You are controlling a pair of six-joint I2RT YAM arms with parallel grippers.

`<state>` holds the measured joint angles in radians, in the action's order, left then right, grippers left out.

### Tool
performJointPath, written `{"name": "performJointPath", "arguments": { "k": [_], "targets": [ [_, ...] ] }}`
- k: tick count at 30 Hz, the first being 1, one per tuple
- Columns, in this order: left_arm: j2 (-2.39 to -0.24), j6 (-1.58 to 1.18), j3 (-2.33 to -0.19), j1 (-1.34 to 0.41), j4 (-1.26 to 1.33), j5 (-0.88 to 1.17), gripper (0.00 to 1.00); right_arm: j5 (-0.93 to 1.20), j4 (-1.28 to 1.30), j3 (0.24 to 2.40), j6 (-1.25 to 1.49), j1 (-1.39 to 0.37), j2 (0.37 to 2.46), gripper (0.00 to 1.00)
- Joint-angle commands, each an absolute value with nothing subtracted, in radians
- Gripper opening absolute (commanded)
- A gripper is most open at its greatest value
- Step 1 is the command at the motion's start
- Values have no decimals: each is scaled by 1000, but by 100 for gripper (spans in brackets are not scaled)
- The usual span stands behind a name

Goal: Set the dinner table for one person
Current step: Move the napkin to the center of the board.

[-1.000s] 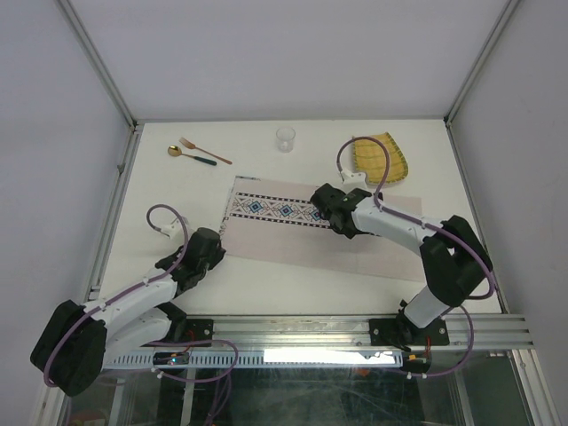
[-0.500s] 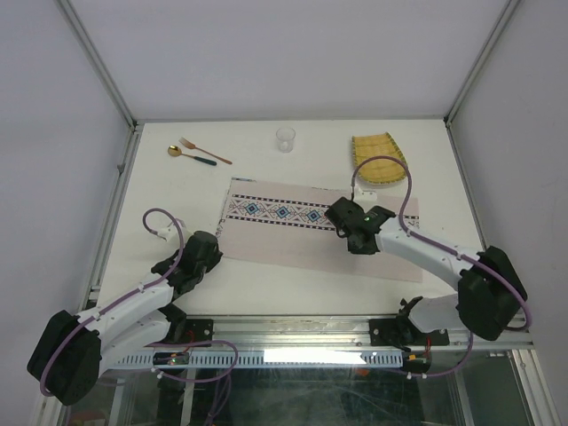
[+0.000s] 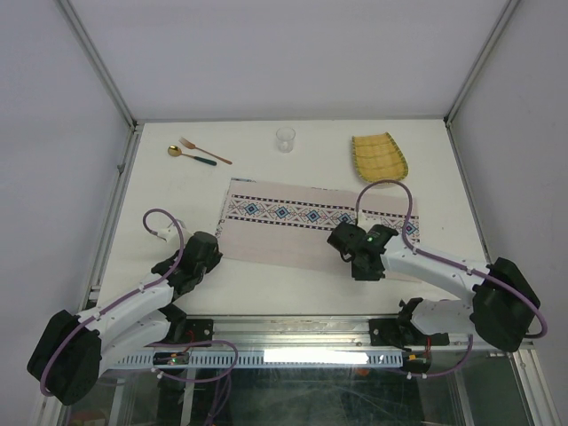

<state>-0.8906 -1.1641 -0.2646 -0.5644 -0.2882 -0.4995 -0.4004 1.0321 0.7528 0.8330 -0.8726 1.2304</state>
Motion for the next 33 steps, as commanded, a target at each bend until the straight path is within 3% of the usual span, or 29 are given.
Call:
{"name": "performJointPath", "arguments": {
  "k": [1, 14, 33],
  "targets": [
    [-877, -1158, -261, -572, -278, -538, 0, -352, 1025, 731, 870, -884, 1210, 17],
    [-868, -1145, -270, -572, -284, -544, 0, -348, 907, 744, 947, -911, 1405, 19],
    [-772, -1162, -247, -572, -345, -536, 0, -502, 852, 852, 923, -893, 1588, 21]
  ]
}}
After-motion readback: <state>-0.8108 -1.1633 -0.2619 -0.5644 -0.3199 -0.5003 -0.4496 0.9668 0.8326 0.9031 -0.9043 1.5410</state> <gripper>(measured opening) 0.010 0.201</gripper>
